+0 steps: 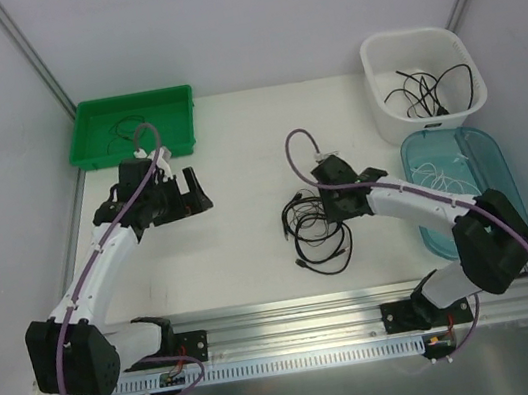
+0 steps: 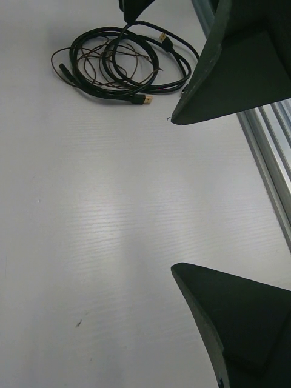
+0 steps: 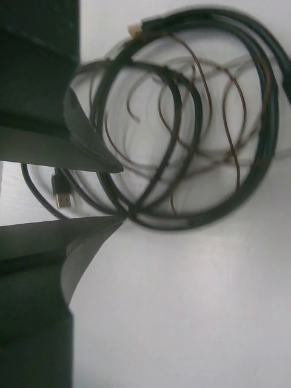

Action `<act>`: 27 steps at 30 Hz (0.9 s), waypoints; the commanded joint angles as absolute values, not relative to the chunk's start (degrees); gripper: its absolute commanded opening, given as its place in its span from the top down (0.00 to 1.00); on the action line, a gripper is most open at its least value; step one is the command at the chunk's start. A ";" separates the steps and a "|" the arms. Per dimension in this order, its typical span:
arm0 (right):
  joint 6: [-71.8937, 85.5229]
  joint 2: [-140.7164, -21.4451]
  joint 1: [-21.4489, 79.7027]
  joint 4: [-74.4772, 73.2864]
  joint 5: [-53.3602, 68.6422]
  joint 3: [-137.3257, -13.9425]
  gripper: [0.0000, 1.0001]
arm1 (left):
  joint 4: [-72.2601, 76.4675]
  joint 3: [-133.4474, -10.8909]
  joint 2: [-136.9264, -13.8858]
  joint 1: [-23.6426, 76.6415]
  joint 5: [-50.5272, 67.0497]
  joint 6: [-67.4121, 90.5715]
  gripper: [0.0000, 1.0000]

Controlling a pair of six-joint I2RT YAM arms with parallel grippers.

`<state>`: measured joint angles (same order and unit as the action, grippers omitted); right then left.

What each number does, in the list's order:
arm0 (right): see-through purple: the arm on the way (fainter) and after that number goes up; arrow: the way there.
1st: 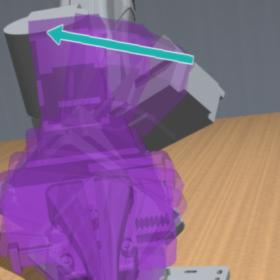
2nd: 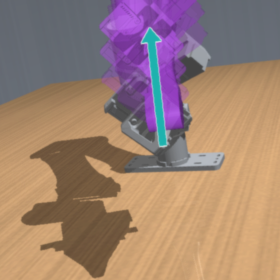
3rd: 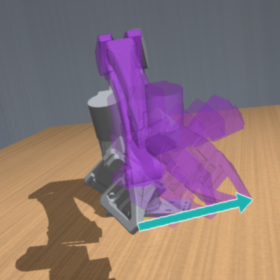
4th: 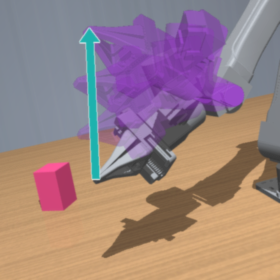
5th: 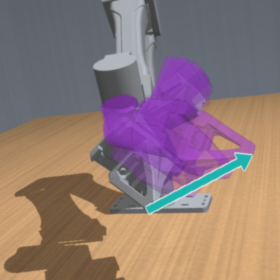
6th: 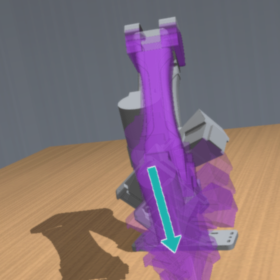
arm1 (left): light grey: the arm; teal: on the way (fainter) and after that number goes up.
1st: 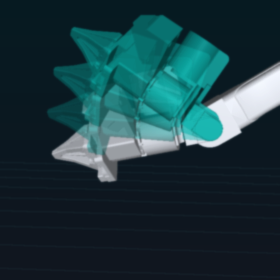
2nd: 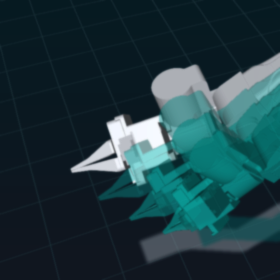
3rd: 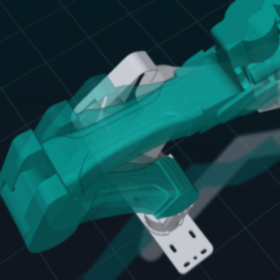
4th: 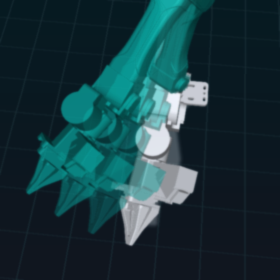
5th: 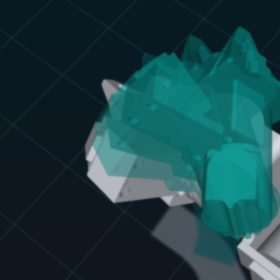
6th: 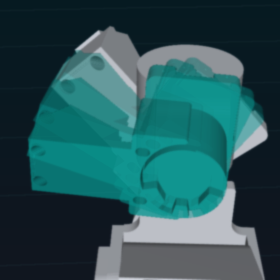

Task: Untangle the cables

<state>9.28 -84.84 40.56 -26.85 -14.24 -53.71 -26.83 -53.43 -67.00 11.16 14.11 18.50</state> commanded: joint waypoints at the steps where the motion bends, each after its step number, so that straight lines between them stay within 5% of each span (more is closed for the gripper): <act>1: 13.45 -80.34 35.52 -24.79 -12.50 -48.45 0.62 | -26.19 -54.23 -67.41 10.90 17.14 18.19 0.01; 16: 14.33 -89.47 30.76 -12.40 -2.38 -47.28 0.67 | -26.19 -54.23 -69.26 11.07 17.67 17.75 0.01; 23: 10.91 -93.25 35.93 -16.32 -3.95 -56.85 0.99 | -26.10 -54.32 -69.43 10.99 17.84 17.67 0.01; 27: 10.02 -92.46 39.28 -19.42 -5.71 -63.97 0.99 | -26.19 -54.49 -69.43 11.07 18.46 17.23 0.01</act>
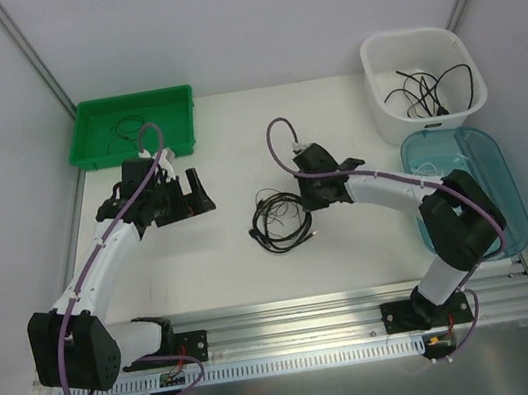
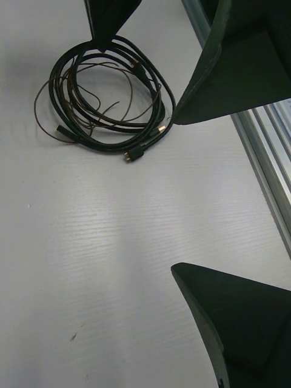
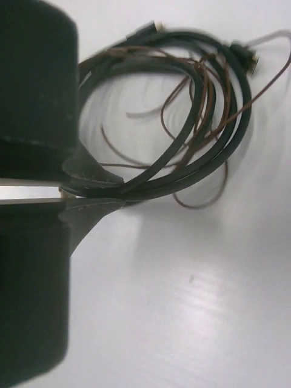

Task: Untangle the cables

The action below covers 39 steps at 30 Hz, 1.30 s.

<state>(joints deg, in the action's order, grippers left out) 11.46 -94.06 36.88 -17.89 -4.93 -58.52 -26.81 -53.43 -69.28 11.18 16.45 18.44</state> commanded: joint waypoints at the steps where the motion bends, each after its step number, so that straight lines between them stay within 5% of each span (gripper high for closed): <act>1: 9.93 -91.85 39.72 -19.51 -5.28 -65.81 0.99 | -26.19 -54.41 -69.43 10.99 18.63 17.14 0.01; 39: 8.00 -71.37 49.57 -16.00 6.05 -68.29 0.99 | -19.60 -52.21 -64.95 22.32 31.46 8.53 0.07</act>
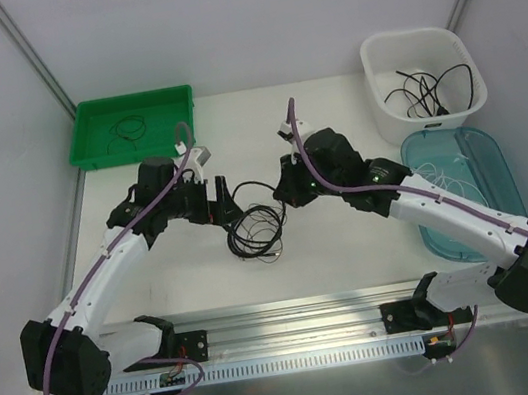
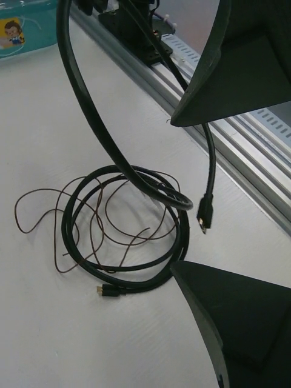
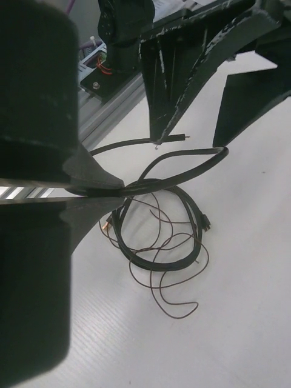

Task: Untangle the cables

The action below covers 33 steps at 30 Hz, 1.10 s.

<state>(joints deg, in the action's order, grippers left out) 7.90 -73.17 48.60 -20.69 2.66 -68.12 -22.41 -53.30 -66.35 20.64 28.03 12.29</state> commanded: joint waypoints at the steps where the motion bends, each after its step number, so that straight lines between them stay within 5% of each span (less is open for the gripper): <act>1: 8.00 -71.37 49.83 -15.74 6.59 -68.29 0.99 | -19.43 -51.95 -65.21 22.67 31.29 8.26 0.07; 4: 8.53 -71.10 50.18 -13.98 8.69 -67.77 0.99 | -19.25 -52.03 -66.35 23.11 30.59 8.35 0.10; 7: 8.79 -70.23 50.27 -13.10 8.97 -66.89 0.99 | -19.25 -52.12 -67.32 23.64 30.67 8.52 0.25; 10: 8.26 -70.49 50.27 -14.75 6.42 -66.01 0.98 | -19.25 -52.12 -66.28 23.73 30.06 8.70 0.73; 11: 8.09 -71.18 50.27 -15.11 5.72 -65.66 0.95 | -19.25 -52.12 -65.57 23.64 29.80 8.61 1.00; 12: 8.17 -71.54 50.27 -15.64 4.15 -65.22 0.91 | -19.25 -52.21 -63.91 23.64 29.36 8.61 1.00; 15: 10.01 -72.07 50.10 -16.61 1.07 -62.06 0.52 | -19.25 -51.68 -59.35 23.64 26.91 8.00 1.00; 19: 12.30 -70.49 49.49 -14.16 0.35 -57.84 0.33 | -18.81 -50.45 -53.80 23.38 21.81 7.47 1.00; 33: 15.55 -65.12 43.16 -7.90 -4.66 -52.90 0.30 | -18.28 -49.48 -51.95 21.71 12.64 9.40 1.00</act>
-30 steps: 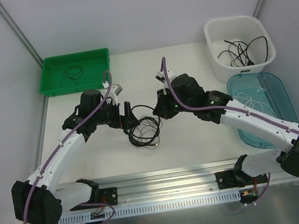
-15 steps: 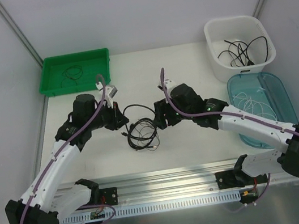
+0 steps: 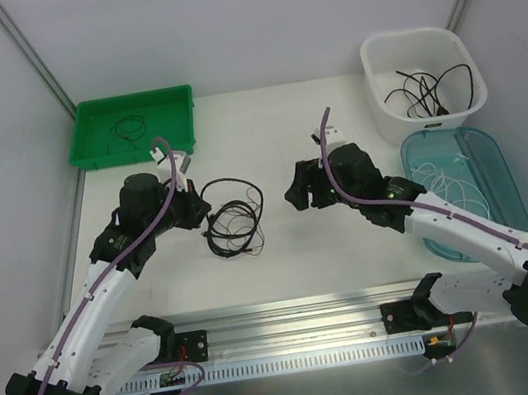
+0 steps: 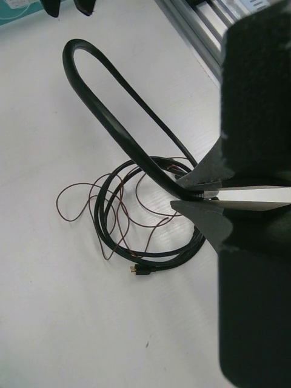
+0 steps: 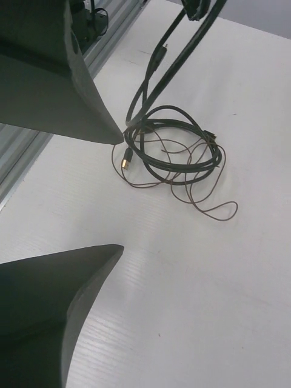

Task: Untangle the cables

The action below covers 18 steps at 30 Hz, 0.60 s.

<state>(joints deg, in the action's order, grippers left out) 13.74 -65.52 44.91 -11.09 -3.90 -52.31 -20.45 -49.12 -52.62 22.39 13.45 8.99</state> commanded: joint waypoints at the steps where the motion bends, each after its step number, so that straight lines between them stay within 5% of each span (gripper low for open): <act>1: 15.82 -66.26 42.72 -8.26 -4.48 -53.78 0.30 | -18.28 -49.48 -51.86 21.71 12.92 9.49 1.00; 18: 24.61 -97.63 44.64 4.57 17.84 -65.91 0.40 | -16.35 -48.43 -49.40 21.36 15.03 9.32 1.00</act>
